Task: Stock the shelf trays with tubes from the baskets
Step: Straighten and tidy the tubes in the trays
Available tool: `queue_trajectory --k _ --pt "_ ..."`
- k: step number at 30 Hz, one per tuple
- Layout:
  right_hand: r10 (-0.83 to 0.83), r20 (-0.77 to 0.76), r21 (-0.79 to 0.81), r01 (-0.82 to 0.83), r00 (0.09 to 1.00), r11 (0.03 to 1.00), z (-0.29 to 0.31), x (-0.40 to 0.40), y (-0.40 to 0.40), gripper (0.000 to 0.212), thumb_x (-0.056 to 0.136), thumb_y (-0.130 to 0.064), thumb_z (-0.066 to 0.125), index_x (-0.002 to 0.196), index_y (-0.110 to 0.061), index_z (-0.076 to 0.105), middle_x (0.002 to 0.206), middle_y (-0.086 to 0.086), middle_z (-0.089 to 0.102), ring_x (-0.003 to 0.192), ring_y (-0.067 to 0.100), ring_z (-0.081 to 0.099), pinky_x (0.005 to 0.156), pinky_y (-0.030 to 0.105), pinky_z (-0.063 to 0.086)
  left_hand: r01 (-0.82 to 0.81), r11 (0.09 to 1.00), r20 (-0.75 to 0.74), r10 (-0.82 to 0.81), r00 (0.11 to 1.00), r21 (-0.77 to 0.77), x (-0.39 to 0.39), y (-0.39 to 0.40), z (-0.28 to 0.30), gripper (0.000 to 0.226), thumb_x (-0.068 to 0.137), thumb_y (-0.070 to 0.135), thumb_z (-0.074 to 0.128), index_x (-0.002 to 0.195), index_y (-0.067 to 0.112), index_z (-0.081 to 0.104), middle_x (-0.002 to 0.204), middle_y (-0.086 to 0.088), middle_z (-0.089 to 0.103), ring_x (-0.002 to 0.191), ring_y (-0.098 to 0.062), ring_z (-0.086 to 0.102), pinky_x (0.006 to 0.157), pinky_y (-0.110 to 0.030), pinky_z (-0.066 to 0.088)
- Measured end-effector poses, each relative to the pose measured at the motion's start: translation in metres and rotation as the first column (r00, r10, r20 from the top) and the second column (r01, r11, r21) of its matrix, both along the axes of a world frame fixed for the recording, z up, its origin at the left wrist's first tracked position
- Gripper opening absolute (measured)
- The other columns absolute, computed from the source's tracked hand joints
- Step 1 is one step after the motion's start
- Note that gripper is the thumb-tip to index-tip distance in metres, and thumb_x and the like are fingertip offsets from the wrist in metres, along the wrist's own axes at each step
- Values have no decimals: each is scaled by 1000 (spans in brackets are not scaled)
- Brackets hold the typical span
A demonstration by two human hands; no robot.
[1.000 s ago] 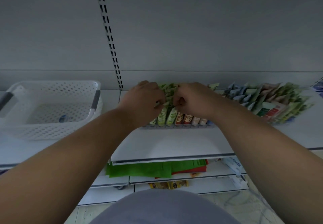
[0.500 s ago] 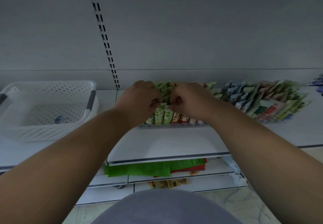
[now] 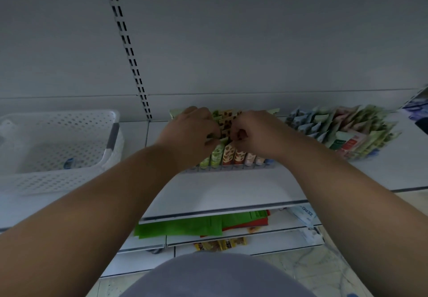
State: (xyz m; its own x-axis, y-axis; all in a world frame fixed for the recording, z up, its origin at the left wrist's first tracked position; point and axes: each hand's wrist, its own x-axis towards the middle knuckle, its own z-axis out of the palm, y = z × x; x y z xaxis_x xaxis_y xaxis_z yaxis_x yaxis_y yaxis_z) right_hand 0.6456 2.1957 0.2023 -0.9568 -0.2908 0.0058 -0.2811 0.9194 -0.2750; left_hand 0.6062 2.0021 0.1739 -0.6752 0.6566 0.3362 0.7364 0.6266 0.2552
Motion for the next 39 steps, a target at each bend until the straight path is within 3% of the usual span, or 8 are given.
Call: queue_trajectory --k 5,13,17,20,24,30,35,39 --pt "-15 -11 -52 14 1000 999 -5 0 -3 9 80 -22 68 72 -26 65 67 -14 50 65 12 53 60 27 41 -8 1000 0 8 1000 -26 -2 -1 1 10 85 22 64 89 23 74 94 2 60 93 -21 52 72 -28 42" --pt "-10 -81 -75 4 997 997 -6 3 10 6 79 -20 71 83 -15 71 73 -8 54 67 9 50 53 20 31 -17 999 6 17 1000 -47 1 2 2 13 88 24 62 94 24 73 99 3 60 98 -20 53 74 -24 32" --pt "-68 -106 -123 55 992 991 -4 5 27 11 79 -16 69 89 -13 69 81 -3 61 73 12 55 59 27 38 0 1000 17 0 1000 -6 2 8 3 18 89 18 57 98 20 72 98 -1 60 97 -23 53 75 -27 40" --pt "-75 -82 -71 70 994 995 -5 3 35 11 77 -19 68 88 -17 70 79 -4 61 72 11 55 59 26 36 33 999 31 -33 999 23 4 15 5 21 85 28 56 96 20 72 95 -1 60 93 -24 55 79 -36 49" --pt "-23 -42 -13 22 999 1000 -6 1 38 2 78 -17 67 80 -17 69 75 -2 62 69 14 57 55 27 34 11 998 38 -8 999 -65 1 27 2 23 84 43 63 96 25 71 97 1 57 98 -24 52 81 -37 48" --pt "-8 -10 -3 8 1000 1000 -2 1 34 13 78 -16 65 70 -23 59 63 -14 43 62 9 45 53 25 28 -3 999 30 4 1000 -36 0 31 -2 10 79 27 65 86 25 72 91 2 59 90 -23 53 74 -39 51" --pt "-13 -7 -28 12 1000 1000 -5 2 35 9 80 -15 63 71 -16 63 63 -9 47 56 5 45 50 25 29 0 999 60 2 998 -46 -1 31 -3 13 81 29 63 90 26 72 95 2 60 93 -23 53 76 -42 51" --pt "-43 -50 -101 38 998 994 -6 4 41 11 86 -17 59 76 -15 64 71 -4 61 65 12 57 54 29 38 7 998 76 -2 997 -62 -2 30 -4 16 83 35 63 96 28 70 100 3 57 99 -21 50 82 -42 49"
